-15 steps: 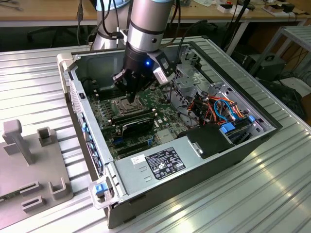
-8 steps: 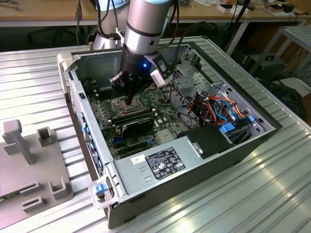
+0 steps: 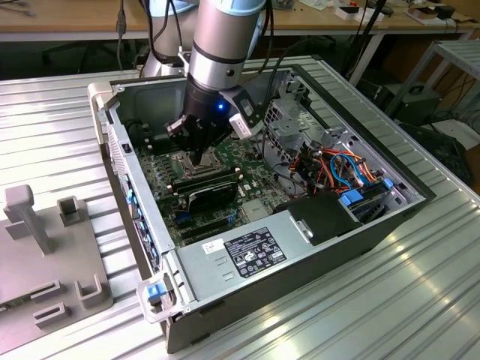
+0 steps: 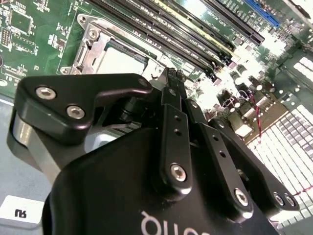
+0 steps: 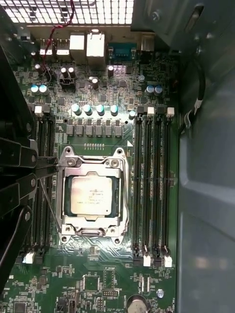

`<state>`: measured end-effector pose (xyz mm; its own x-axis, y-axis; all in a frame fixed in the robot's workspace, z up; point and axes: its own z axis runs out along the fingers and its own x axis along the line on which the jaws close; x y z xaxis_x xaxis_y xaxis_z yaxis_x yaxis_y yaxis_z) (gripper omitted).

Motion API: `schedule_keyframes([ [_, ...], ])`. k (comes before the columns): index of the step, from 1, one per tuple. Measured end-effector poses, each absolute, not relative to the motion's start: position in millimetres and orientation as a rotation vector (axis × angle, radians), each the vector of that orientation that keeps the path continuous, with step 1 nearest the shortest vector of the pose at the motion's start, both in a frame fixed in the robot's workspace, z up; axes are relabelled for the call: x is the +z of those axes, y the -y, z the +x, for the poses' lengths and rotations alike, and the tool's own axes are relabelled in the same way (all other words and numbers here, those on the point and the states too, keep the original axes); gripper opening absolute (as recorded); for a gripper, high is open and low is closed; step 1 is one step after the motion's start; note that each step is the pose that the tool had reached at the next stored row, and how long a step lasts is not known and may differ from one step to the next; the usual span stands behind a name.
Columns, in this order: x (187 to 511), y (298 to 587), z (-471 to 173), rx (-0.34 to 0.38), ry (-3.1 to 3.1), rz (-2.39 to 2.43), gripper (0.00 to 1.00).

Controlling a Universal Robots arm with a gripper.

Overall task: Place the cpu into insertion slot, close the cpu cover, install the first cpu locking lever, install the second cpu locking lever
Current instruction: 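Install the second cpu locking lever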

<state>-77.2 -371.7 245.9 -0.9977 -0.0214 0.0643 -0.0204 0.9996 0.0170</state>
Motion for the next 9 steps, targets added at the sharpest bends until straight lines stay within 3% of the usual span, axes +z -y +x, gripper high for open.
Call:
schedule_keyframes([
  [9, 239.6, 371.7, -84.5, -0.057, 3.078, 0.034, 0.11],
])
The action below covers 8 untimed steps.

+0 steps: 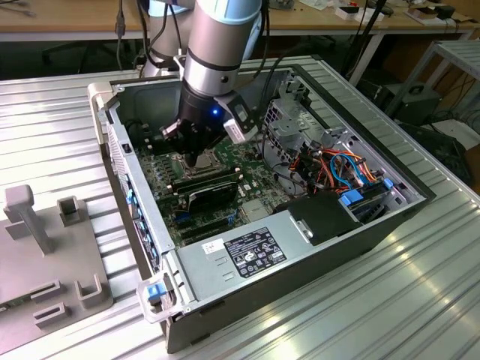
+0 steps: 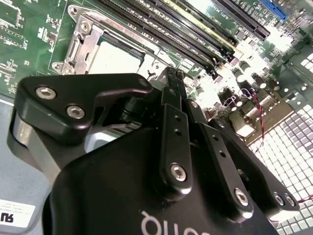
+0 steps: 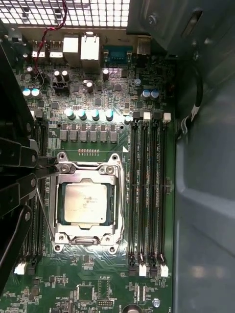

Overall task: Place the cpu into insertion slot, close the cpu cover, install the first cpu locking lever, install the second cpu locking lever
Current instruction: 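Install the second cpu locking lever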

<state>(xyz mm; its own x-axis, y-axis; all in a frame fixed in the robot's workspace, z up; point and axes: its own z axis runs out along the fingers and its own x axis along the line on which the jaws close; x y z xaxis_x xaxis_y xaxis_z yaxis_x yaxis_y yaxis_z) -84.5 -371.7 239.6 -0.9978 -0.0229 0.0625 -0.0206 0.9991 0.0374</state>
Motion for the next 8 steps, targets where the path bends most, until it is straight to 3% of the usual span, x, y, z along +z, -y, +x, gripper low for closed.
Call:
schedule_keyframes([
  [8, 234.2, 376.1, -85.1, -0.098, 3.077, 0.035, 0.11],
])
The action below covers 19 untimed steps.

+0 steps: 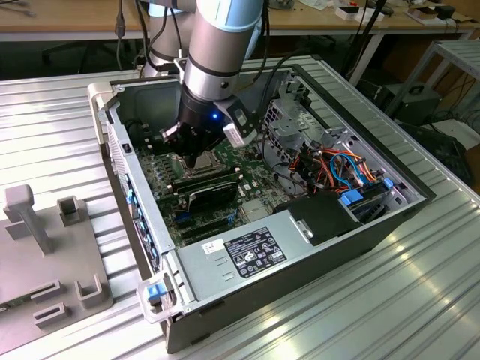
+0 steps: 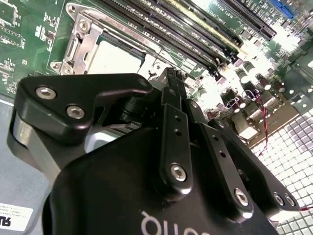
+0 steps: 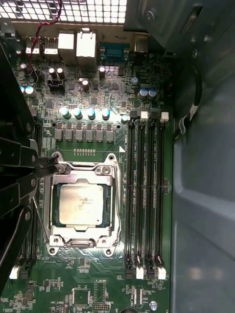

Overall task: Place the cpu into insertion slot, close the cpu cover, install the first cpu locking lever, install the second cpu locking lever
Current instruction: 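Install the second cpu locking lever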

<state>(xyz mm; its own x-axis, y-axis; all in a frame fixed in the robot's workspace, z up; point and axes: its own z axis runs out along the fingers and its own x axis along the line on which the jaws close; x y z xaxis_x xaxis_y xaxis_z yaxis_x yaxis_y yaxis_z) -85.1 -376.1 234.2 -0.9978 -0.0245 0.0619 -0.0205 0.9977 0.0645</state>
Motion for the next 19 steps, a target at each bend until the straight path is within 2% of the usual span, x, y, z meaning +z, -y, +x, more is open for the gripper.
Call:
schedule_keyframes([
  [4, 235, 377, -85, -0.101, 3.077, 0.035, 0.11],
  [11, 268, 376, -83, -0.101, 3.075, 0.035, 0.11],
  [19, 267, 382, -76, -0.086, 3.062, 0.017, 0.11],
])
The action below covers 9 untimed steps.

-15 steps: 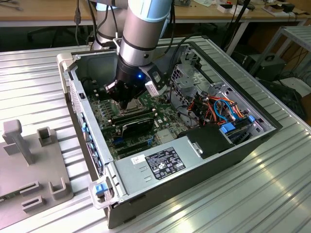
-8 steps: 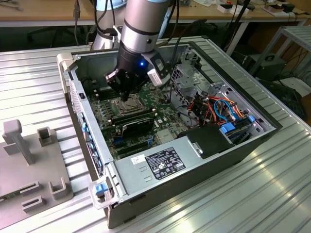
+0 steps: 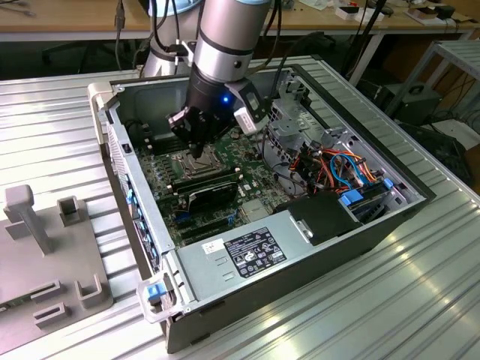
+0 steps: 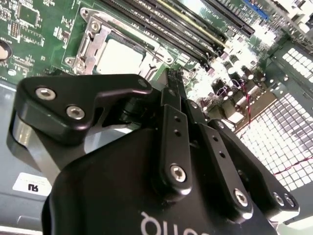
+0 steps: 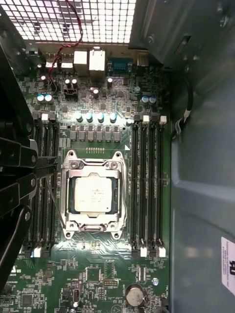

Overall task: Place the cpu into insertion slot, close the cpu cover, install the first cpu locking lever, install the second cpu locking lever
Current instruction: 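Install the second cpu locking lever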

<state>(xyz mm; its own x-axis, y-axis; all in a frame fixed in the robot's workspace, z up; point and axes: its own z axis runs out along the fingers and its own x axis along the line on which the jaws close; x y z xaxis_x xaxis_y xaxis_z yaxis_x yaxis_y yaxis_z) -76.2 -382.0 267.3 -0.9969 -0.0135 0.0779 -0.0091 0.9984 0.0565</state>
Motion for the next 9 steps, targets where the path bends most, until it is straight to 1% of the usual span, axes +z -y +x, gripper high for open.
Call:
schedule_keyframes([
  [9, 254, 385, -64, -0.084, 3.061, 0.001, 0.11],
])
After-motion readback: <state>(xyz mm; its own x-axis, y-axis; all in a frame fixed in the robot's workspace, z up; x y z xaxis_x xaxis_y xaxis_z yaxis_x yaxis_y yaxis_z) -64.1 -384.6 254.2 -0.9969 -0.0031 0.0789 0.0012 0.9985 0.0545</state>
